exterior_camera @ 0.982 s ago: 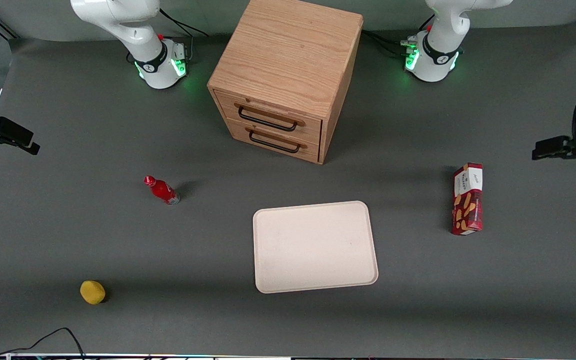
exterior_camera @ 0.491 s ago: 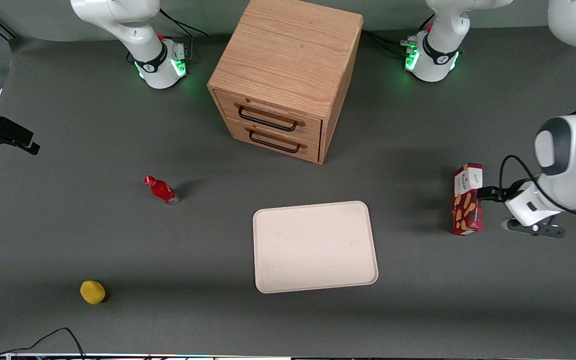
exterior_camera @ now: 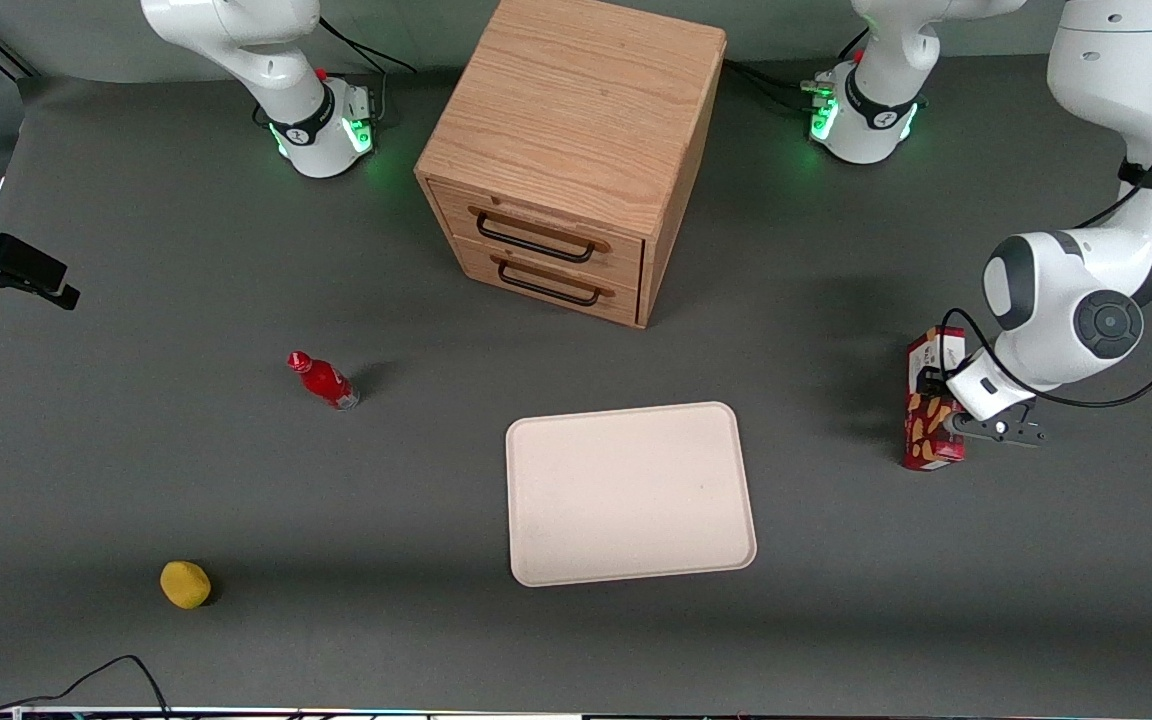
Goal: Place red cookie box on tray
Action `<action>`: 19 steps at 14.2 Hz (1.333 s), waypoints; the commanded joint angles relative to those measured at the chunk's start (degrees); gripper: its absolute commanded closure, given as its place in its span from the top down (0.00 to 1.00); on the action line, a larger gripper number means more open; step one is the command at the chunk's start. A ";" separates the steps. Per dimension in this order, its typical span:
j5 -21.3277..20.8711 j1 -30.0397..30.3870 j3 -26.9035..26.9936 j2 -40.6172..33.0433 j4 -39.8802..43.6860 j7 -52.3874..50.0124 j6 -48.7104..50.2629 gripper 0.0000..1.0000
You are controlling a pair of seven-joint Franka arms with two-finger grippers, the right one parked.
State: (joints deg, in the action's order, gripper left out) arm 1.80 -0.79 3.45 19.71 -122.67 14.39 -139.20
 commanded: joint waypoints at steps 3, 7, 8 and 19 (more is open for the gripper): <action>1.80 -0.44 0.42 -1.96 4.78 0.81 6.53 0.00; 1.98 -0.61 0.50 -2.40 21.37 -0.32 28.04 0.00; 1.98 -0.70 0.42 -2.40 26.90 -2.16 34.46 0.00; -0.73 -2.63 -22.16 6.72 46.83 -38.29 39.39 0.00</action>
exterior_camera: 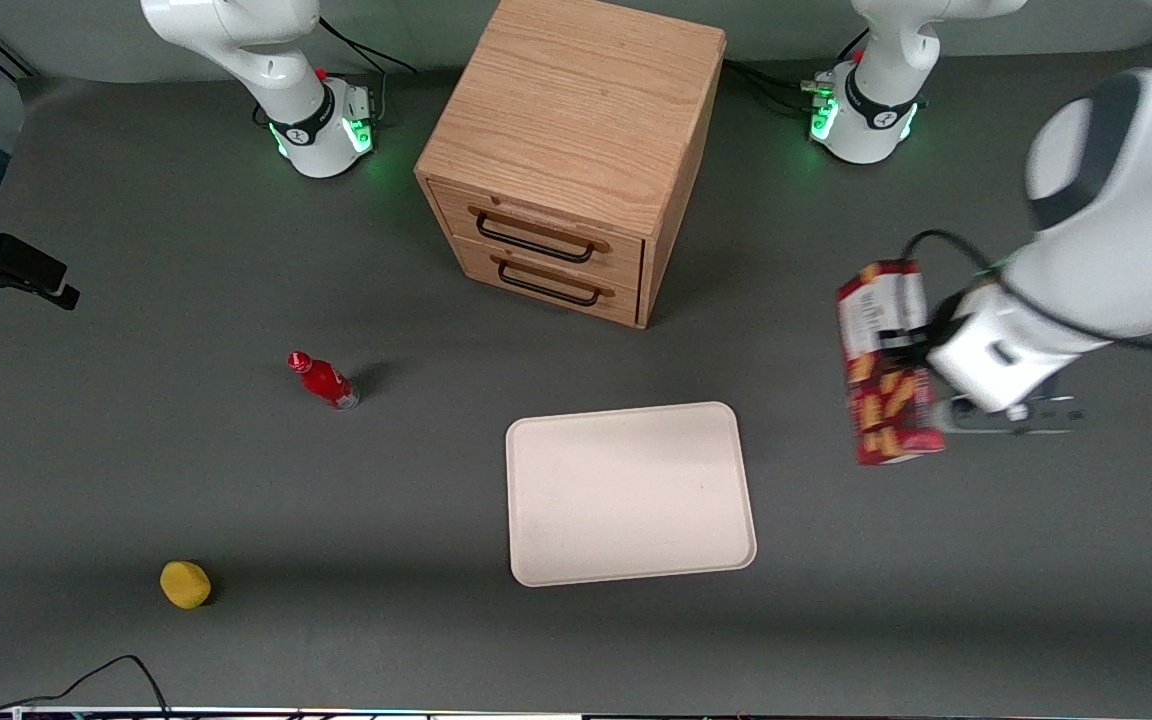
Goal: Place red cookie box on tray
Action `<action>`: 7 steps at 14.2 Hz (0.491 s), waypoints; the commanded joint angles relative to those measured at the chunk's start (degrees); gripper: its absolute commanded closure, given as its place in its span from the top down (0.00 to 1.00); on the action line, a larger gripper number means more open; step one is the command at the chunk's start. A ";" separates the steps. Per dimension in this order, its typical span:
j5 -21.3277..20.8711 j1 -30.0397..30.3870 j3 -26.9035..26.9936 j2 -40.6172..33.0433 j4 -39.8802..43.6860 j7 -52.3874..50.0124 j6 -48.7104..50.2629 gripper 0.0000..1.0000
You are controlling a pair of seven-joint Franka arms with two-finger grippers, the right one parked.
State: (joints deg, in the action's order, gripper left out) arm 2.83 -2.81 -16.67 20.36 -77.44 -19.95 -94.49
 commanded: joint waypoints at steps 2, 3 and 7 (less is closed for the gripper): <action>-4.49 -3.06 -2.31 11.78 0.27 -5.70 -12.96 0.00; -5.37 -4.21 -2.23 14.16 -0.78 -9.29 -17.35 0.00; -12.66 -6.06 -2.31 19.80 -5.35 -14.06 -30.82 0.00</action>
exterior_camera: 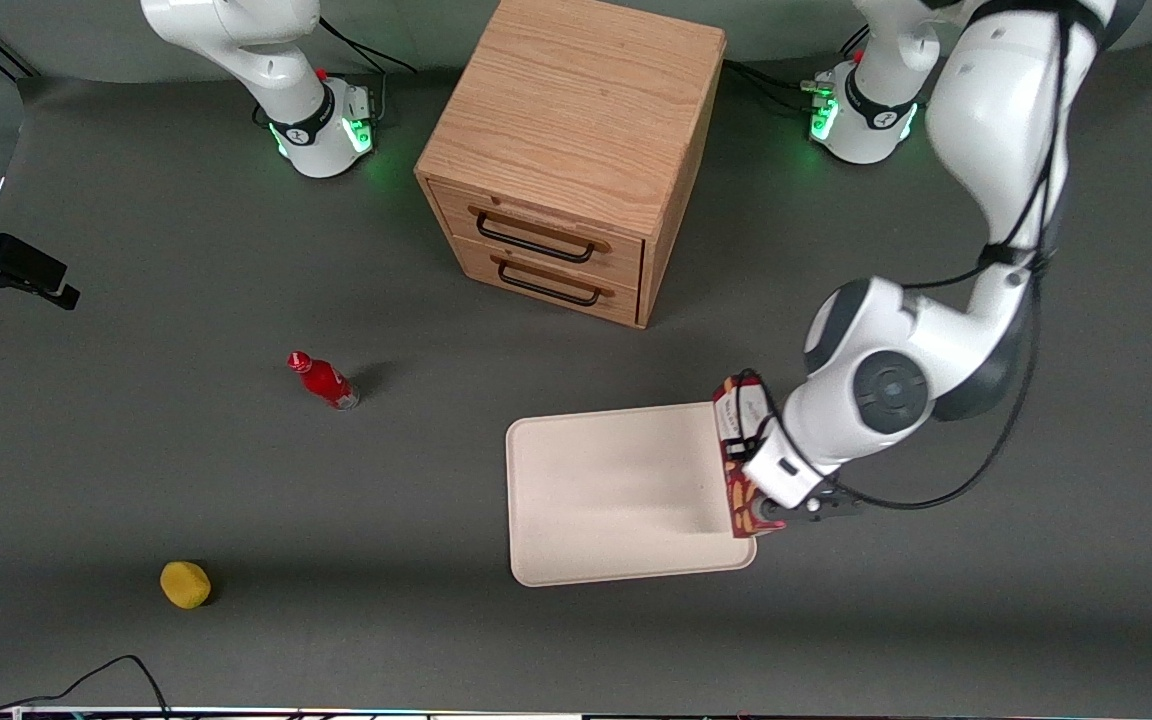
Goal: Place red cookie box on tray
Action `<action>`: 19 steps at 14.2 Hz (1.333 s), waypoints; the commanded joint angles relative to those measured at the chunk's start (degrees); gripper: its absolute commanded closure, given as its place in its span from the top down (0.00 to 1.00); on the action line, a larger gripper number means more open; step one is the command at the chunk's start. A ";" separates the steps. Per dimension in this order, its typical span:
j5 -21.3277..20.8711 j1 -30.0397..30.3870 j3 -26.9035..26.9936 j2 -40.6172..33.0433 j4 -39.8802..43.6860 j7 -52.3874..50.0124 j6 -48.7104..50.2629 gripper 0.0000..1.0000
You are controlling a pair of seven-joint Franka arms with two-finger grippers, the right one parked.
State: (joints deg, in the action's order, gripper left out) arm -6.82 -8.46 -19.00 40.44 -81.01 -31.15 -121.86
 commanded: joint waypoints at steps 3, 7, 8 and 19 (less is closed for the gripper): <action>-4.08 -0.42 0.01 -0.27 -5.55 -5.49 -8.39 0.99; -3.99 0.28 0.54 -5.00 -5.21 -3.49 -1.40 1.00; -3.12 0.54 0.89 -7.89 -5.12 -0.87 3.25 1.00; 7.53 2.30 24.52 -37.97 -12.76 36.59 35.11 1.00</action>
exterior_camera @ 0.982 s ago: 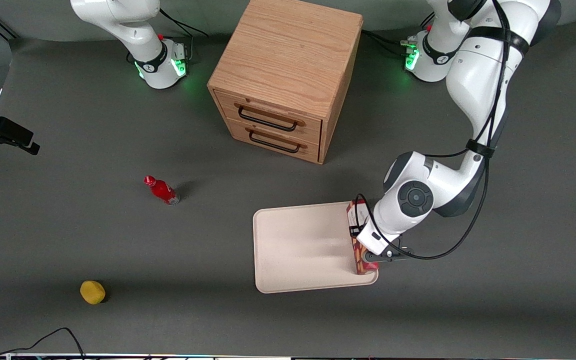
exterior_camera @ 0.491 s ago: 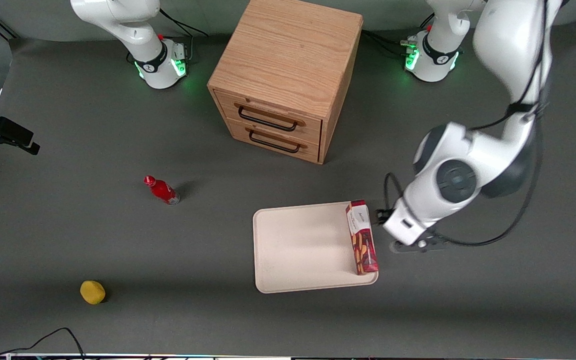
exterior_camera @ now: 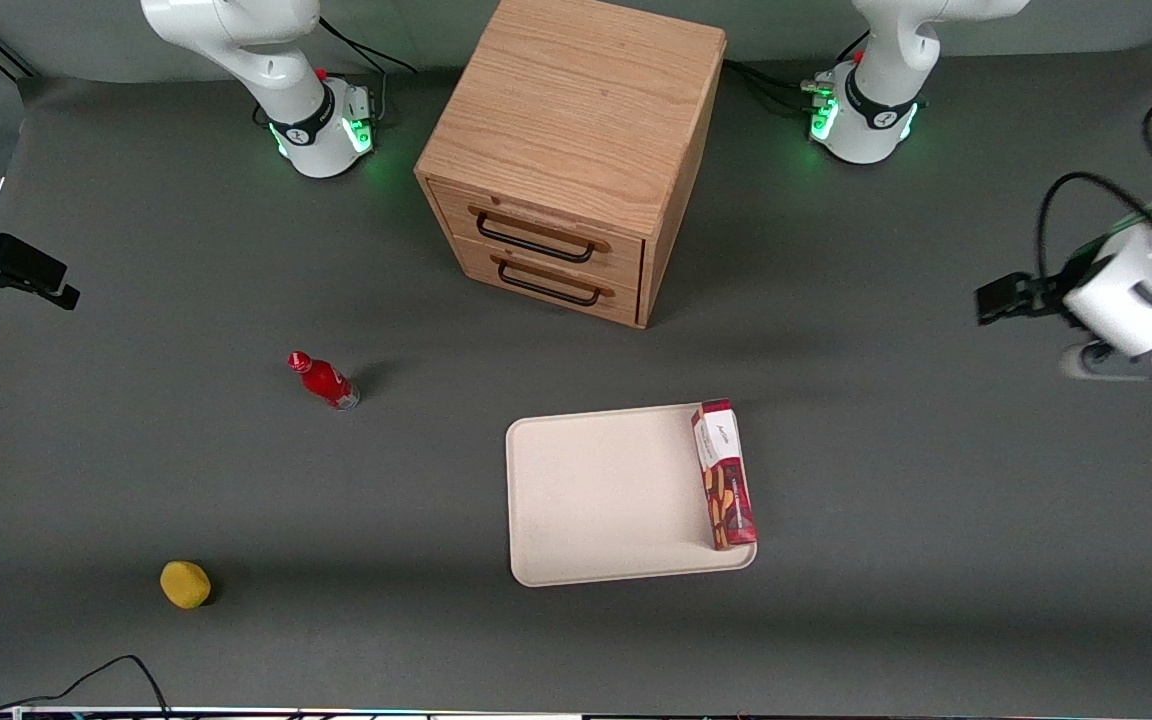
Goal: Place red cookie box on tray
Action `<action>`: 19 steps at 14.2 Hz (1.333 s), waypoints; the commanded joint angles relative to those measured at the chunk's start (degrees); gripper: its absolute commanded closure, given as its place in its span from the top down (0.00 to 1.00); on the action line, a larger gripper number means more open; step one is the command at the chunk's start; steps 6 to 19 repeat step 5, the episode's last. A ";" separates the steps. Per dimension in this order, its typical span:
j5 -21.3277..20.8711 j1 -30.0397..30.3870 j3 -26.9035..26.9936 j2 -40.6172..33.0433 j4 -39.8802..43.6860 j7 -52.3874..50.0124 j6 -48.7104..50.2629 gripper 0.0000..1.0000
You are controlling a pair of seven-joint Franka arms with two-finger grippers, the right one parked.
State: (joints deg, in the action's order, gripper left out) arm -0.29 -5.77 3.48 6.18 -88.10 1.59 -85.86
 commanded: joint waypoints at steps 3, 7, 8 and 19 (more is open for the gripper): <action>0.90 -0.38 3.29 -3.37 -2.71 4.03 1.30 1.00; 0.64 -0.47 3.20 -2.05 0.10 4.21 4.11 1.00; 0.64 -0.47 3.20 -2.05 0.10 4.21 4.11 1.00; 0.64 -0.47 3.20 -2.05 0.10 4.21 4.11 1.00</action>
